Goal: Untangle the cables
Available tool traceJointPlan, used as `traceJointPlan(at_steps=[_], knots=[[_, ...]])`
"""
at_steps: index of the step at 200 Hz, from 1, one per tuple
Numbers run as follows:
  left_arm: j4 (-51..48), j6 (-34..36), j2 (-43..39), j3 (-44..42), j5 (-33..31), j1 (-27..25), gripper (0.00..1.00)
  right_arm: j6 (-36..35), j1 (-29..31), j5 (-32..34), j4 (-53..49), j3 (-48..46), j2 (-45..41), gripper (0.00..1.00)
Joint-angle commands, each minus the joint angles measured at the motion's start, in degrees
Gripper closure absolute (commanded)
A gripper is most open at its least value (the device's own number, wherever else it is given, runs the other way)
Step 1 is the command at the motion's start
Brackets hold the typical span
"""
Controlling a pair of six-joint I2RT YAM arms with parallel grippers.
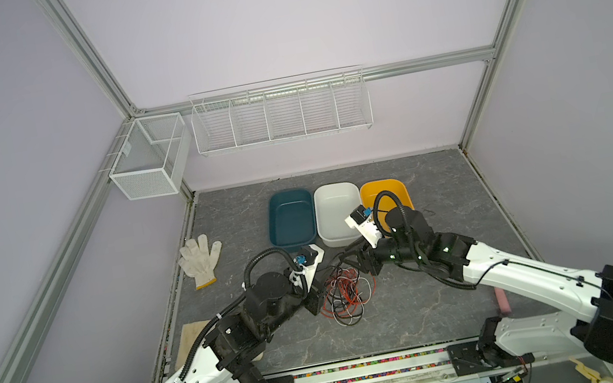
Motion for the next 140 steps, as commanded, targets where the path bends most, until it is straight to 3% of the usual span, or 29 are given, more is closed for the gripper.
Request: traceJointPlan(at_steps=[1, 16, 29, 58, 83, 140], knots=[[-0.8, 0.0, 0.1, 1.8, 0.0, 0.2, 1.0, -1.0, 0.3, 1.8, 1.9, 0.7, -0.1, 0.82], [-0.9, 0.0, 0.2, 2.0, -1.0, 0.2, 1.0, -0.8, 0.3, 3.4, 0.8, 1.0, -0.2, 0.93], [-1.0, 0.2, 0.4, 2.0, -1.9, 0.2, 0.97, -0.7, 0.2, 3.5, 0.4, 1.0, -0.4, 0.93], [-1.0, 0.3, 0.1, 2.2, -4.0, 0.2, 0.54, -0.3, 0.3, 5.8, -0.5, 0.6, -1.4, 0.94], [-2.7, 0.8, -1.0, 3.0, -8.2, 0.2, 0.38, -0.6, 0.2, 10.0, -3.7, 1.2, -2.1, 0.94], [-19.0, -3.5, -3.7, 6.1, -36.2, 0.2, 0.15, -1.3, -2.3, 17.0, -10.0, 1.0, -6.4, 0.94]])
